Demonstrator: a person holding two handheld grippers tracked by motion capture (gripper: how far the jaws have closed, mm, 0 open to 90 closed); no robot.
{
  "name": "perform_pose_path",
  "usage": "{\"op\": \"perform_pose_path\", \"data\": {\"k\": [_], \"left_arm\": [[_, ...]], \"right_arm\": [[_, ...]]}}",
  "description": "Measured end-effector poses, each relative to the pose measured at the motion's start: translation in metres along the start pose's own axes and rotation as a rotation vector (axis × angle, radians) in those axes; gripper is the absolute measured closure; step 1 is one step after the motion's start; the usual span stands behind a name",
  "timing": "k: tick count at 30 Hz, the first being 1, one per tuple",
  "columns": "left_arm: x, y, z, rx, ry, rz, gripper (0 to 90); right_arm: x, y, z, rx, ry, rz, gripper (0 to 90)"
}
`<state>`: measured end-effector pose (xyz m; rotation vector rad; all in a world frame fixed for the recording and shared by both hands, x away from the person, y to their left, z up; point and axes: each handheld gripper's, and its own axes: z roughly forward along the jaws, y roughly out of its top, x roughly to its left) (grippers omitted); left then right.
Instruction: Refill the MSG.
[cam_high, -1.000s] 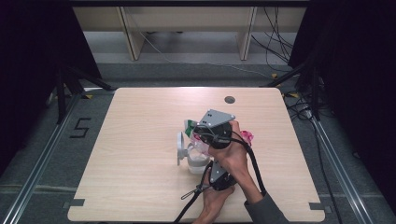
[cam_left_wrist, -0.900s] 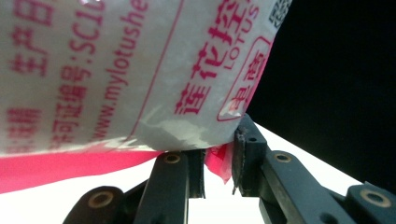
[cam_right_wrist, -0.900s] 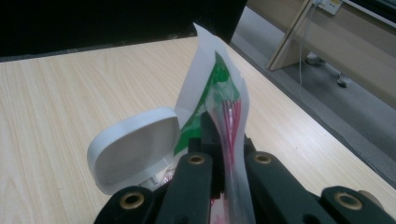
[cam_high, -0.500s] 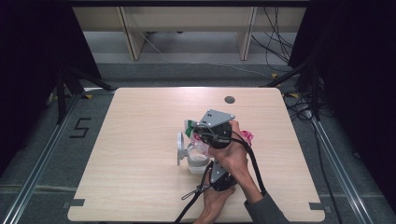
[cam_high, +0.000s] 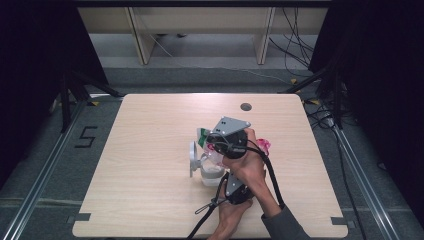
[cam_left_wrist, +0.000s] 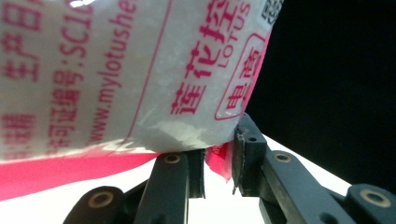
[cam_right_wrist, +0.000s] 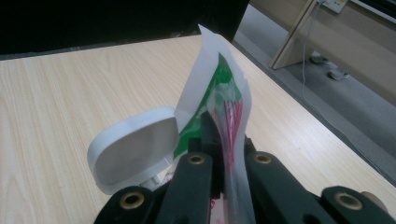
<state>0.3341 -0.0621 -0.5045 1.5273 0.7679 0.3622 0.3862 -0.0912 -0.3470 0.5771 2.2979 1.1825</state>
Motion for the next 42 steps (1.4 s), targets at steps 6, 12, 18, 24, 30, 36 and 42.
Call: {"op": "perform_pose_path", "data": {"k": [6,12,18,24,30,36,42], "left_arm": [[0.0002,0.0002,-0.0003,-0.001,-0.003,0.001,76.4],[0.0003,0.0001,0.0002,-0.001,-0.006,0.005,76.4],[0.0002,0.0003,0.0,0.001,-0.002,0.004,76.4],[0.0009,-0.0001,-0.0002,-0.004,-0.01,0.0,76.5],[0.0008,-0.0002,-0.0002,-0.004,-0.01,0.001,76.5],[0.0009,0.0,-0.0003,-0.004,-0.008,0.002,76.5],[0.0009,-0.0001,-0.0003,-0.004,-0.009,0.002,76.5]], "right_arm": [[0.0002,0.0005,-0.0001,0.001,0.003,-0.003,90.0],[0.0001,0.0001,-0.0001,0.001,-0.001,0.004,90.0],[0.001,0.0003,-0.0005,0.005,0.0,0.013,90.0],[0.0009,0.0002,-0.0002,0.002,0.0,0.011,90.0],[0.0009,0.0002,-0.0003,0.002,0.0,0.013,90.0],[0.0012,0.0003,-0.0007,0.001,0.002,0.016,90.0],[-0.0004,0.0006,-0.0007,-0.009,0.004,-0.002,90.0]]}}
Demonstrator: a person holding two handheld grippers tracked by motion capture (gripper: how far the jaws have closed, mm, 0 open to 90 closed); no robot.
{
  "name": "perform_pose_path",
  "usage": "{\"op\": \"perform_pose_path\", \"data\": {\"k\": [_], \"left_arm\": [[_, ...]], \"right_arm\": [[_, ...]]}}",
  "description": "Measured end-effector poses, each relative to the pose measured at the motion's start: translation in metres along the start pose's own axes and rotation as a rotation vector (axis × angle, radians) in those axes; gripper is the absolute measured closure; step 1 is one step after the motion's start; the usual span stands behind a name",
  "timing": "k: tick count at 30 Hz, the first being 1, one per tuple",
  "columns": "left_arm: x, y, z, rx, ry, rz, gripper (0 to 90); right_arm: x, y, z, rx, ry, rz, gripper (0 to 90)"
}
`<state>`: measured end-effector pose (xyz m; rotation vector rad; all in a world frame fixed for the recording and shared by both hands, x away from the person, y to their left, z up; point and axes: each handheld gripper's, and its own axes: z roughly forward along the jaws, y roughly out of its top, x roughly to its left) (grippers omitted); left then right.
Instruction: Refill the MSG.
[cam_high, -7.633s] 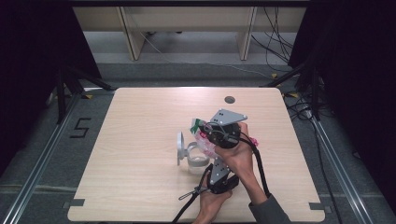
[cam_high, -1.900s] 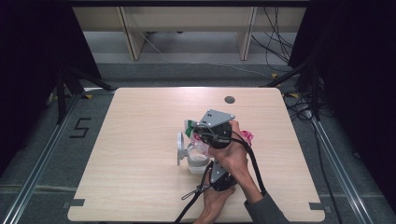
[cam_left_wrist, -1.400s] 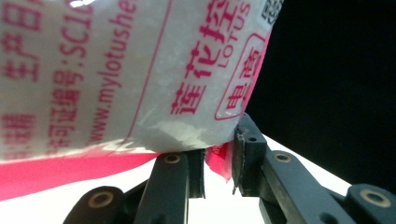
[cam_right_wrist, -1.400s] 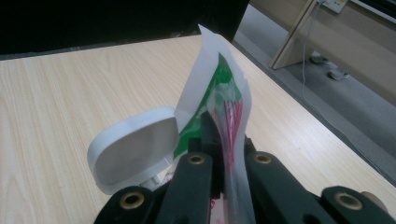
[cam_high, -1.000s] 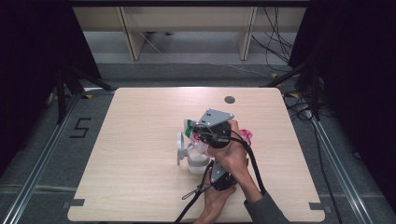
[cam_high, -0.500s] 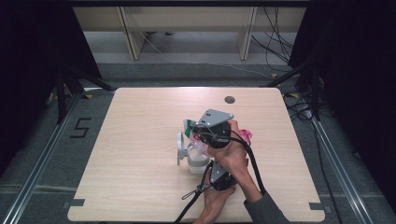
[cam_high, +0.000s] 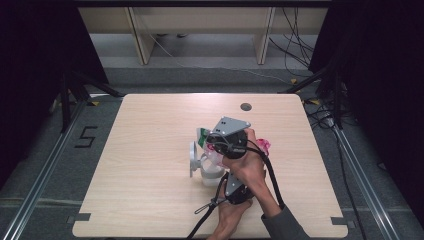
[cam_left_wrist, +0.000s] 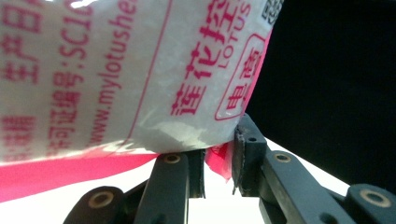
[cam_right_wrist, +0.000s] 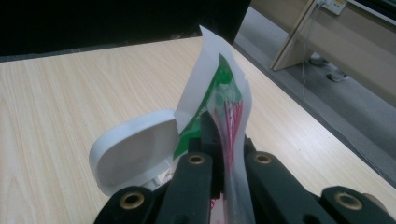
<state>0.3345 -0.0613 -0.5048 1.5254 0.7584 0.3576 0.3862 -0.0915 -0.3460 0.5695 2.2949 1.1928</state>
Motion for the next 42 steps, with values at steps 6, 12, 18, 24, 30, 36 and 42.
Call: {"op": "perform_pose_path", "data": {"k": [6,12,18,24,30,36,42], "left_arm": [[-0.0001,0.0004,-0.0001,-0.001,0.003,-0.003,76.5],[-0.0004,0.0004,-0.0001,-0.002,0.003,-0.003,76.5],[-0.0009,0.0008,-0.0001,0.0,0.009,-0.002,76.5],[-0.0009,0.0009,0.0002,-0.004,0.0,-0.003,76.5],[-0.0011,0.0013,0.0002,-0.005,0.001,-0.002,76.5],[-0.001,0.0016,0.0004,-0.005,0.002,0.0,76.5],[-0.0007,0.002,0.0004,-0.006,0.002,0.002,76.5]], "right_arm": [[0.0018,0.0001,0.0,0.008,-0.001,0.016,90.0],[0.0011,0.0002,0.0006,0.005,0.0,0.0,90.0],[0.0014,0.0005,0.0003,0.004,0.002,0.003,90.0],[0.0013,0.0004,0.0006,0.005,0.001,-0.001,90.0],[0.0015,0.0008,0.0,0.005,0.005,0.0,90.0],[0.0014,0.001,-0.0001,0.006,0.006,0.0,90.0],[0.0007,0.0015,-0.0004,0.002,0.005,-0.008,90.0]]}}
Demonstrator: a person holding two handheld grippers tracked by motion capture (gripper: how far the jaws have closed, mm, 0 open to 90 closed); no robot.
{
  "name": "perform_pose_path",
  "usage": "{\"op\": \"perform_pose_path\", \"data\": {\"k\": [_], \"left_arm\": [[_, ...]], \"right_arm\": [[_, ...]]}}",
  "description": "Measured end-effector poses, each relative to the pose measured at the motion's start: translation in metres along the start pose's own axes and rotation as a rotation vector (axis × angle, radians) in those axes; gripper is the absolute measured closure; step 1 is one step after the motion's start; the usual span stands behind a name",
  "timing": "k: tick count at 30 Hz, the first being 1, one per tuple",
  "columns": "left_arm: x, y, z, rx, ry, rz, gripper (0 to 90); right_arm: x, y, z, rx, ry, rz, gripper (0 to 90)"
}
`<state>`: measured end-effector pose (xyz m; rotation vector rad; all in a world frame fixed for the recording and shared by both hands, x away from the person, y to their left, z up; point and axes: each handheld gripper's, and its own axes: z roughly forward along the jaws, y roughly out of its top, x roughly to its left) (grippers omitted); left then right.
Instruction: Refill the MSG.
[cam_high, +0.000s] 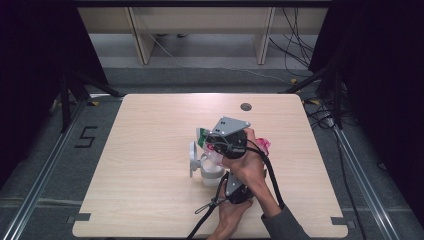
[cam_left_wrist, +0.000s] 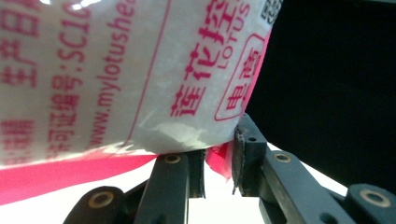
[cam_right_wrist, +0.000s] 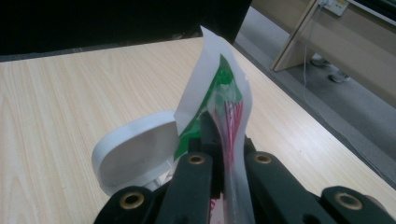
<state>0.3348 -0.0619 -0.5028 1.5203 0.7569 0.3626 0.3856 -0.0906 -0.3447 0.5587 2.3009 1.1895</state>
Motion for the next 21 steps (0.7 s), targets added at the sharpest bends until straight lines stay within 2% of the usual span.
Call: {"op": "perform_pose_path", "data": {"k": [1,4,7,8,9,10,11,12,13,14,16,17,19,20,21], "left_arm": [[0.0008,0.0002,0.0009,0.004,-0.024,0.002,76.5],[-0.0003,0.0,0.0006,-0.011,0.004,-0.005,76.5],[0.0011,0.0003,0.0005,-0.004,0.003,-0.009,76.6],[0.0014,0.0006,0.0016,0.001,-0.022,0.0,76.6],[0.0013,0.0007,0.0015,0.0,-0.023,0.0,76.6],[0.0008,0.0006,0.0009,-0.004,-0.007,-0.004,76.6],[0.0015,0.0006,0.0019,-0.002,-0.025,-0.001,76.6],[0.0001,0.0004,0.0037,-0.026,-0.024,-0.031,76.6],[0.0007,0.0005,0.0034,-0.018,-0.025,-0.024,76.6],[-0.0011,0.0004,0.0047,-0.042,-0.025,-0.051,76.6],[-0.0002,0.0003,0.004,-0.032,-0.026,-0.038,76.6],[0.0,0.0002,0.0039,-0.028,-0.026,-0.036,76.6],[-0.0011,0.0001,0.0045,-0.042,-0.022,-0.045,76.6],[0.0015,0.0007,0.0017,-0.002,-0.026,0.0,76.6],[0.0015,0.0007,0.0016,-0.003,-0.026,0.001,76.6]], "right_arm": [[-0.0002,0.0,0.0001,-0.002,0.0,-0.001,90.0],[0.0005,0.0004,0.0008,0.006,0.005,-0.011,90.0],[0.0007,0.0006,0.0014,-0.003,0.003,-0.007,90.0],[0.0011,0.0006,0.0014,0.002,0.008,-0.003,90.0],[0.0012,0.0008,0.0015,0.0,0.003,-0.01,90.0],[0.0013,0.001,0.0013,0.002,0.003,-0.011,90.0],[0.0013,0.001,0.0013,0.001,0.003,-0.01,90.0],[0.0011,0.001,0.0012,0.001,0.002,-0.009,90.0],[0.0012,0.0008,0.0014,0.004,0.004,-0.006,90.0],[0.0011,0.0008,0.0016,0.002,0.002,-0.011,90.0],[0.002,0.0007,0.0019,0.006,0.002,-0.011,90.0],[0.003,0.0005,0.0017,0.009,0.001,0.008,90.0],[0.0029,0.0003,0.0021,0.01,0.001,0.003,90.0],[0.0026,0.0007,0.0021,0.008,0.003,-0.007,90.0],[0.0033,0.0008,0.0016,0.01,0.0,0.0,90.0]]}}
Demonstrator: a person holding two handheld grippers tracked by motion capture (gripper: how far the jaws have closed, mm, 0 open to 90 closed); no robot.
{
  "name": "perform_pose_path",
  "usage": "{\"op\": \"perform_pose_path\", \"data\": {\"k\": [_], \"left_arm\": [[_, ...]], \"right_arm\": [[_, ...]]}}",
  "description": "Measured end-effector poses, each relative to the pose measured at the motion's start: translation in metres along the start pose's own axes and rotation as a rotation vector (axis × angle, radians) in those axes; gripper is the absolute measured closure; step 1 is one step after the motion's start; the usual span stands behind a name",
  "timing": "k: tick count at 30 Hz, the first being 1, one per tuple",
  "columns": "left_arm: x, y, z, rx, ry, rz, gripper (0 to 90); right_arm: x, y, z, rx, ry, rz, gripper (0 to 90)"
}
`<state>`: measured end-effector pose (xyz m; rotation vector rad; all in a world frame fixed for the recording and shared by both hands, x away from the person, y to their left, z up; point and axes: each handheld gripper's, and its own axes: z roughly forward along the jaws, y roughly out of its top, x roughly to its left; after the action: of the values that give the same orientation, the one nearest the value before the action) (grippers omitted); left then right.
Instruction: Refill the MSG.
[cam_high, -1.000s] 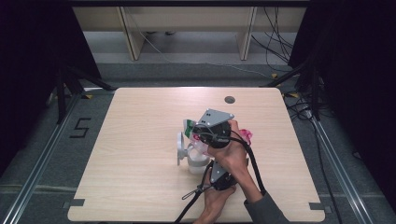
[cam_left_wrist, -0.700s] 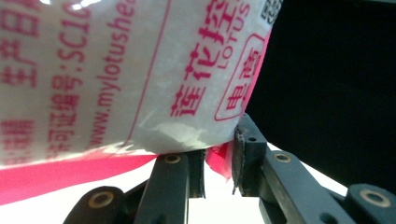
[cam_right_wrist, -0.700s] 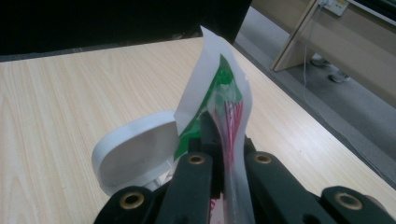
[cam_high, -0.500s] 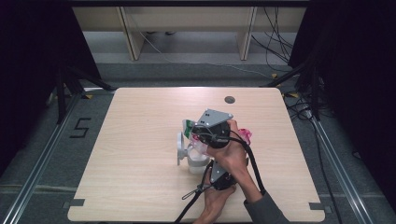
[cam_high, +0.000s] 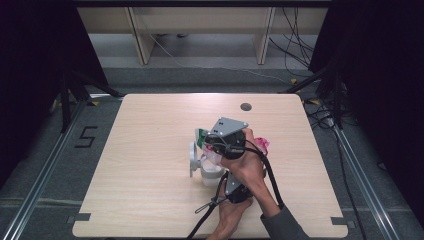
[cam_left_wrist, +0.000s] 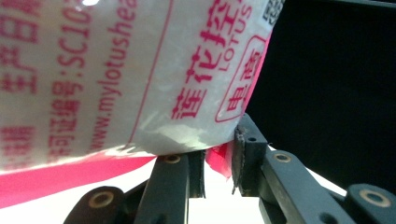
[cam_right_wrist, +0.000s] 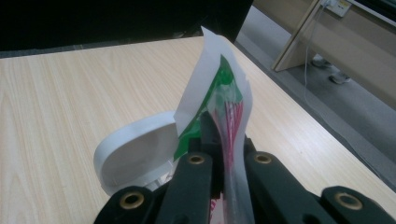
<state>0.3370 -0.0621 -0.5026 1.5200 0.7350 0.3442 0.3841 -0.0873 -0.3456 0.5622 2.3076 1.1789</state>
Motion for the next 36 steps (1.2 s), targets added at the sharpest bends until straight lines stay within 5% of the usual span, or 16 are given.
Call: {"op": "perform_pose_path", "data": {"k": [2,24,26,29,32,36], "left_arm": [[-0.0009,-0.0002,0.0015,-0.015,0.005,-0.02,76.6],[-0.0006,-0.0014,0.0007,-0.01,0.001,0.004,76.6],[-0.004,-0.0013,0.0021,-0.048,0.001,-0.04,76.6],[-0.0002,-0.0011,0.0002,-0.001,0.002,0.005,76.6],[-0.0032,-0.0016,0.0009,-0.021,0.017,-0.032,76.6],[-0.0025,-0.001,0.0017,-0.037,0.006,-0.033,76.7]], "right_arm": [[-0.0003,0.0,-0.0003,0.0,0.002,0.002,90.0],[0.0008,-0.0002,0.0018,0.013,0.011,0.004,90.0],[0.001,-0.0001,0.0027,0.015,0.01,-0.016,90.0],[0.0014,0.0,0.0025,0.011,0.008,-0.008,90.0],[0.0009,-0.0008,0.0035,0.016,0.007,-0.006,90.0],[0.0017,0.0005,0.0028,0.01,0.011,-0.018,90.0]]}}
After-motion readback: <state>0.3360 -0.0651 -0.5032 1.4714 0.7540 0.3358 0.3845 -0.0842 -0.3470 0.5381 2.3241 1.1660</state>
